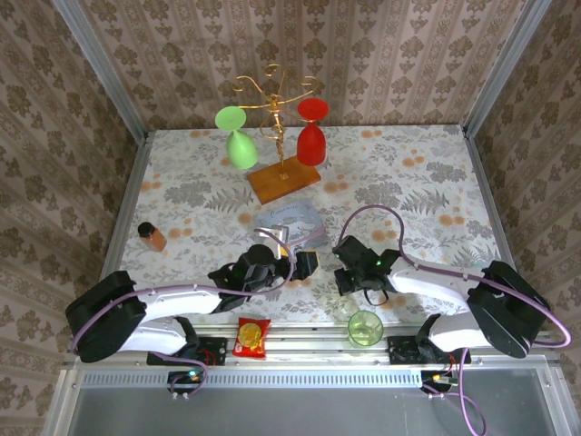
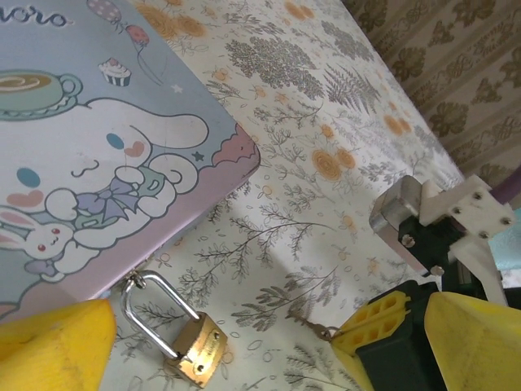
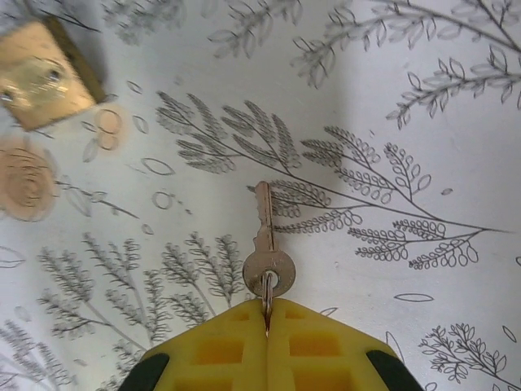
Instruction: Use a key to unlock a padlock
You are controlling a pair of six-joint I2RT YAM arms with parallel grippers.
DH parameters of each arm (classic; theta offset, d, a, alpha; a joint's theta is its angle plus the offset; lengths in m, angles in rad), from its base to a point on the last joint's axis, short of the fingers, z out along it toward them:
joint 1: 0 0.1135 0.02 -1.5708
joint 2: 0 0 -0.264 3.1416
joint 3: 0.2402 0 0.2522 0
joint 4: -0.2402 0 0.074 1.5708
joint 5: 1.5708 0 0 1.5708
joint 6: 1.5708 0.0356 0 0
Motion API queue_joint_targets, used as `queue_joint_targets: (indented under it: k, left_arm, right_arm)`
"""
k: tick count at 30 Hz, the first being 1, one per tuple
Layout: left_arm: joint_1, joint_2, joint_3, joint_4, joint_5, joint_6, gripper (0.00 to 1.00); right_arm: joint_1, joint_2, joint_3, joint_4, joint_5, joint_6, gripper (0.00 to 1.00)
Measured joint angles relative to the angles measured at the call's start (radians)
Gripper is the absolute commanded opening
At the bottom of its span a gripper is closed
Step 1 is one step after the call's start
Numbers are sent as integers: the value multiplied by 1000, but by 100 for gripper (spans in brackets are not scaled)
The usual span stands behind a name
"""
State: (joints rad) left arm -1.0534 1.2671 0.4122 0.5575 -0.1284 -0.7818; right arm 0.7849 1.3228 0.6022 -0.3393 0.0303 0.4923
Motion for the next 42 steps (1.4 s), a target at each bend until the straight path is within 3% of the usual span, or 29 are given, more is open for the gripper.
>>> queue_joint_targets:
  k: [9,15,19,25,34,42]
  left_arm:
    - [-19,-25,-102,266,-48,-311,91]
    - [-76,164,-118,528,-109,-592,91]
    - [-129,249,-117,615,-167,-743,92]
    - [-155,237,-98,676,-266,-829,100]
    - [-157,213,-80,702,-326,-902,100]
    - [-156,156,-74,711,-348,-901,88]
  right_arm:
    - [-15,-168,14,56,-103,-68,0]
    - [-15,-280,39,93,-146,-94,0]
    - [-14,-291,60,149,-175,-85,0]
    - [-14,-289,67,256,-219,-37,0]
    - [-13,-266,67,410,-257,19,0]
    - [1,-223,62,488,-271,39,0]
